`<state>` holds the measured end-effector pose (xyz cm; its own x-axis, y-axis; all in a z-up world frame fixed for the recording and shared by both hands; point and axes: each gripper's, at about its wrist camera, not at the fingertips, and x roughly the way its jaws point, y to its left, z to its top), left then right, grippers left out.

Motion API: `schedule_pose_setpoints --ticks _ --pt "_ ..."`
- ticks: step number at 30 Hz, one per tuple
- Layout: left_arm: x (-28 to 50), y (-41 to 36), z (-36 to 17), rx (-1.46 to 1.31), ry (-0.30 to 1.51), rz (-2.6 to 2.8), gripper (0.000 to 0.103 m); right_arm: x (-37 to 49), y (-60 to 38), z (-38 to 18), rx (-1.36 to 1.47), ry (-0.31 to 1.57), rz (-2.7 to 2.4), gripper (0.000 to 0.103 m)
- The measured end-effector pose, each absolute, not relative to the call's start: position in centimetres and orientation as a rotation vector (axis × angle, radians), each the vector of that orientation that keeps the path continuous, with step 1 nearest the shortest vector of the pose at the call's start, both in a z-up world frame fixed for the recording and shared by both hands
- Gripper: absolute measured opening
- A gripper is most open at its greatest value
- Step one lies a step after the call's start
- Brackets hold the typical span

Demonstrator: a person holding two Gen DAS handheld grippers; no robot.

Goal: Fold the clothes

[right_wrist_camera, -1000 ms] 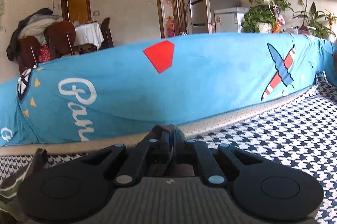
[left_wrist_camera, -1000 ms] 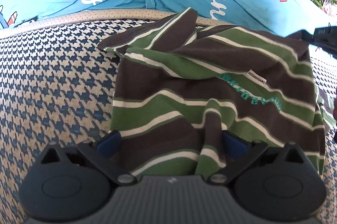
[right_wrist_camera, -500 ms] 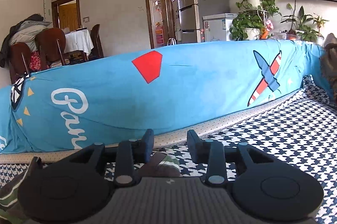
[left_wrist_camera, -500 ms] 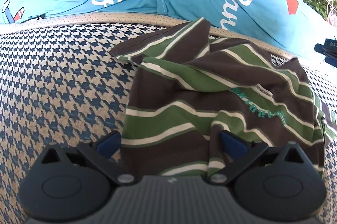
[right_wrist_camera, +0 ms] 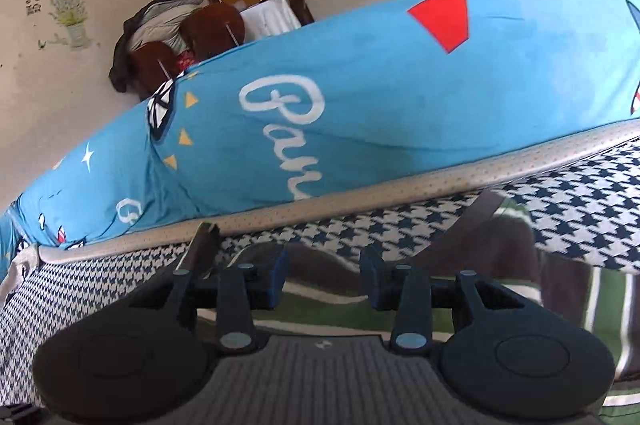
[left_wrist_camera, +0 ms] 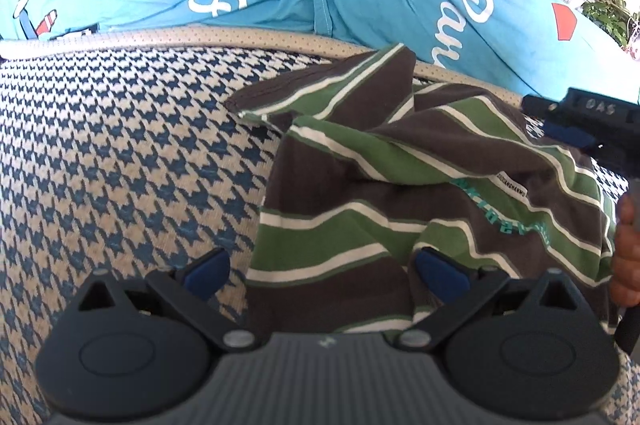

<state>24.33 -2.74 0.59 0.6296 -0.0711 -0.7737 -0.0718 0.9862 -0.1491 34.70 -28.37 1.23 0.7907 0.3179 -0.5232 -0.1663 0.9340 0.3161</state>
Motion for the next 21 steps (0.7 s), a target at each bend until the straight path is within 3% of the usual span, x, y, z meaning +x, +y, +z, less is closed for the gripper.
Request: schedule_pose_setpoints --ticks 3,8,10,12,21 --pt "24.2 -2.7 1.0 -0.160 0.865 0.010 0.103 34.7 -27.3 0.4 0.244 0.615 0.278 0.062" --pt "24.5 -2.0 1.3 -0.193 0.863 0.024 0.103 34.9 -25.6 -0.6 0.235 0.641 0.336 0.066" --pt "24.8 -1.7 1.2 -0.213 0.870 0.028 0.103 34.9 -25.0 -1.0 0.207 0.647 0.340 0.050" --pt "24.8 -1.5 1.2 -0.219 0.868 0.032 0.103 34.9 -24.5 -1.3 0.183 0.661 0.347 0.008" --pt "25.2 -0.2 2.3 -0.246 0.816 0.074 0.103 32.6 -22.1 0.0 0.079 0.627 0.462 0.004"
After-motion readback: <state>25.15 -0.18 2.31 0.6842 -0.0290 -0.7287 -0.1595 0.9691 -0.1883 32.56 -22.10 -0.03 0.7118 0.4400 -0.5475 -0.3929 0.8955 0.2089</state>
